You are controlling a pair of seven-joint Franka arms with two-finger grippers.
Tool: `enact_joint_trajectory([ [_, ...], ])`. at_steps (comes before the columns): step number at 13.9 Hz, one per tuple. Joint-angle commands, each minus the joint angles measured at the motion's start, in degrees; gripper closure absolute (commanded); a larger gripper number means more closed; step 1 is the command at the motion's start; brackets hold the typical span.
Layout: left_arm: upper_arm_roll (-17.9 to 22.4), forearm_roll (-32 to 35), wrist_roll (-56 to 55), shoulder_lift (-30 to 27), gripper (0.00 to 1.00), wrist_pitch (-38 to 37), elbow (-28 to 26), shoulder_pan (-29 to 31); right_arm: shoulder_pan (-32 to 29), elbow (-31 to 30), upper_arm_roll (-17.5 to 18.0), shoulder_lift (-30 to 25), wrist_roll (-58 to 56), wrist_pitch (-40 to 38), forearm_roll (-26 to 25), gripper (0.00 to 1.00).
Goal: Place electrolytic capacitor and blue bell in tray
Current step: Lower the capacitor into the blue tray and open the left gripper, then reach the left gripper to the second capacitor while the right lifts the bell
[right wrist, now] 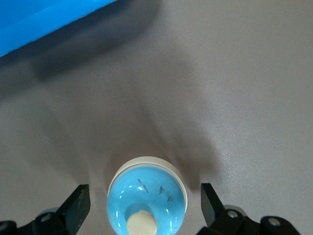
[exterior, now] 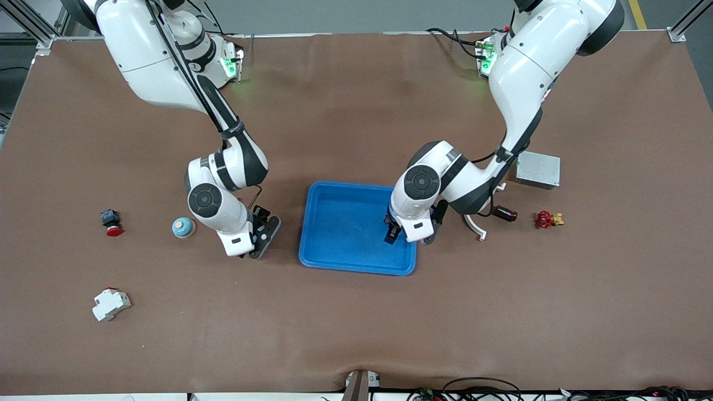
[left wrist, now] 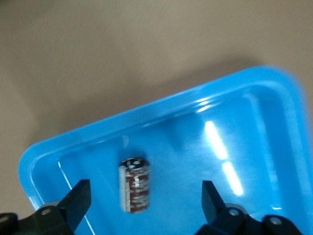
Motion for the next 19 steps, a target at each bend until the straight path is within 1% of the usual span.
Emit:
enact_joint_trajectory([
  [1,0.30,2.73,-0.04,-5.17,0.00,-4.14,-0.23,2.13,-0.41,0.52,0.32,0.48,-1.05,0.39,0.26,0.00],
  [4,0.30,2.91,3.83,-9.21,0.00,-7.23,-0.75,5.37,-0.50,0.52,0.32,0.48,-1.14,0.39,0.26,0.00],
  [6,0.30,2.91,7.76,-11.59,0.00,-9.24,-1.19,8.36,-0.67,0.52,0.32,0.48,-1.05,0.39,0.26,0.42],
  [7,0.22,2.83,10.40,-12.21,0.00,-11.17,-1.28,9.33,-0.59,0.52,0.32,0.48,-0.96,0.30,0.26,0.60],
  [9,0.21,2.91,14.28,-12.65,0.00,-13.20,-1.80,11.96,-0.67,0.52,0.32,0.39,-0.79,-0.14,0.26,0.88],
  [11,-0.05,2.83,18.76,-14.67,0.00,-13.21,-4.17,15.39,-0.59,0.69,0.32,0.31,-0.08,-1.19,0.35,0.92],
  [14,-0.14,2.83,24.82,-16.52,0.00,-13.21,-8.30,20.58,-0.32,1.13,0.32,-1.09,2.45,-5.83,2.98,0.92],
  [17,-0.14,2.91,32.55,-16.70,0.00,-13.21,-11.11,25.59,0.90,1.40,0.41,-4.69,11.66,-11.28,3.16,0.92],
  [19,-0.14,3.00,36.17,-16.44,0.00,-11.90,-13.74,28.93,2.92,3.06,0.41,-6.11,19.65,-14.98,3.16,0.92],
])
